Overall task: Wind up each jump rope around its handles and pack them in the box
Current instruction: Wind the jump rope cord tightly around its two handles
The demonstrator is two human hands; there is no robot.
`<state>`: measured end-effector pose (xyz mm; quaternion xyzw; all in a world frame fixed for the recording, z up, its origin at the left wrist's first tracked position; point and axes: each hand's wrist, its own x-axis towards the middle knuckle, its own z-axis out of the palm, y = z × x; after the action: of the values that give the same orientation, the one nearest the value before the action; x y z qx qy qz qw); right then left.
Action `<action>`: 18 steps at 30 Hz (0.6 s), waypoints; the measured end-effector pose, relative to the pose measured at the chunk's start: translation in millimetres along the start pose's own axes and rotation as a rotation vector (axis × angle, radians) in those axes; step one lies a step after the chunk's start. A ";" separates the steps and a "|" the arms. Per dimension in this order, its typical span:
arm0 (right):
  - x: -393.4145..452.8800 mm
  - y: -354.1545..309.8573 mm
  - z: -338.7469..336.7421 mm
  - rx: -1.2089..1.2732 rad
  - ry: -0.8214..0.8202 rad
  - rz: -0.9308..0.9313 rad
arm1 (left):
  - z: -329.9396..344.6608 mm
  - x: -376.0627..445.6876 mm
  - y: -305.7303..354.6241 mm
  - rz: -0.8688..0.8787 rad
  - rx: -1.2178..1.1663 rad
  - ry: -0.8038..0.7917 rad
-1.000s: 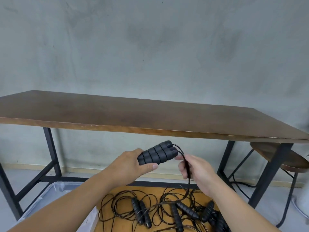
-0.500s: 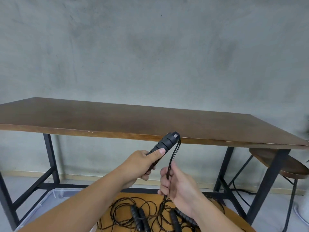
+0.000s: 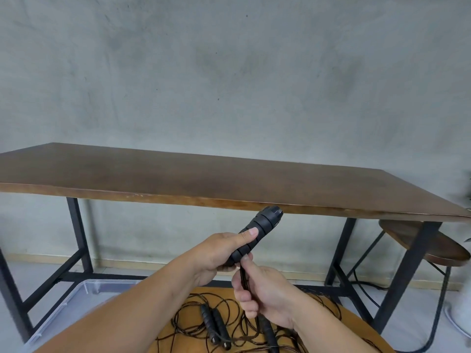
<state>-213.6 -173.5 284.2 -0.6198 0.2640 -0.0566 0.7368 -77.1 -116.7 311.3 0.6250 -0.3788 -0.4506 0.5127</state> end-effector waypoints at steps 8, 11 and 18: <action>-10.6 0.6 -23.9 -0.565 0.092 -0.037 | -17.7 2.4 -3.6 0.050 0.171 -0.010; -14.5 -12.9 -32.2 -0.777 0.157 -0.055 | -21.8 1.2 -10.4 0.084 0.344 -0.015; -21.8 -43.2 -35.8 -1.109 0.243 -0.128 | -30.9 1.0 -7.5 0.133 0.733 -0.002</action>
<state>-238.2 -205.9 328.6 -0.9176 0.2990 -0.0251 0.2607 -47.3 -107.0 305.9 0.7405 -0.5553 -0.2513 0.2829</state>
